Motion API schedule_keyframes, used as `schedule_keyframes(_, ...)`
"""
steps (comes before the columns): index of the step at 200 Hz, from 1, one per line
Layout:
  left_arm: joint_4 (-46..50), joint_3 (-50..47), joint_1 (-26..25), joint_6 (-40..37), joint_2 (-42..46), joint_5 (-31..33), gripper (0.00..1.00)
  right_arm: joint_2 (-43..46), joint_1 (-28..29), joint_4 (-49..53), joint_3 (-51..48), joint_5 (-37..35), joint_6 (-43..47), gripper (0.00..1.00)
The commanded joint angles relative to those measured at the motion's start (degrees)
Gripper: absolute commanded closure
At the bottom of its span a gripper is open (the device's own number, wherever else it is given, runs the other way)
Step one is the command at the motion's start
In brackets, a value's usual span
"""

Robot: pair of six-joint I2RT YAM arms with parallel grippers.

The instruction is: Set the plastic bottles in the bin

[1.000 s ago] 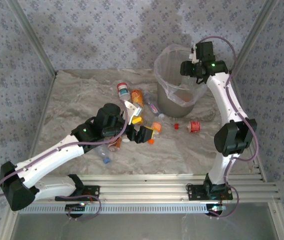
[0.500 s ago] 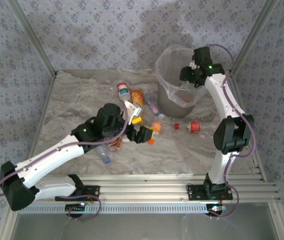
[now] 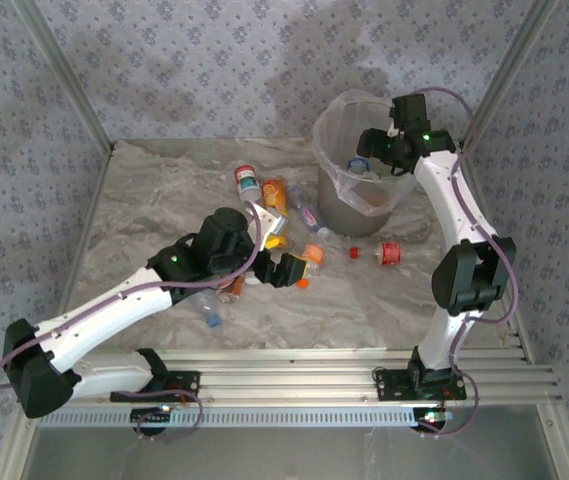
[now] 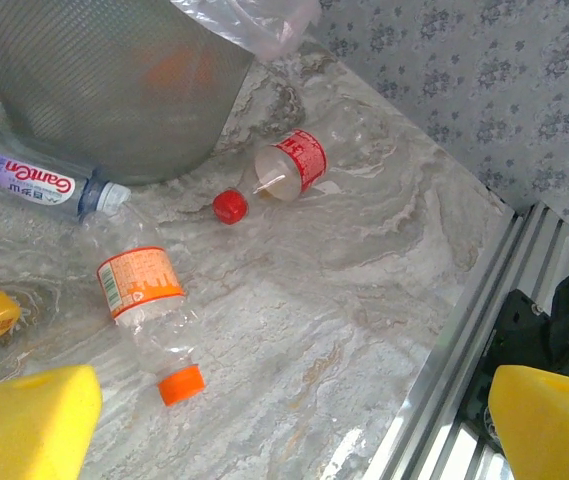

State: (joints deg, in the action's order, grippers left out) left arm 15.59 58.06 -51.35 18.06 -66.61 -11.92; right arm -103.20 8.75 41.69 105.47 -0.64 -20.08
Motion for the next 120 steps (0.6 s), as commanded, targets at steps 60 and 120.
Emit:
schedule_keyframes(60,2.0,0.5,-0.8,0.7,-2.9,5.4,0.0,15.5,0.4,-4.5,-4.8,5.0,4.4,0.17)
schedule_keyframes(120,2.7,0.7,-0.9,5.6,-9.2,7.7,0.01,30.4,2.2,-3.4,-18.1,12.5,5.0,0.14)
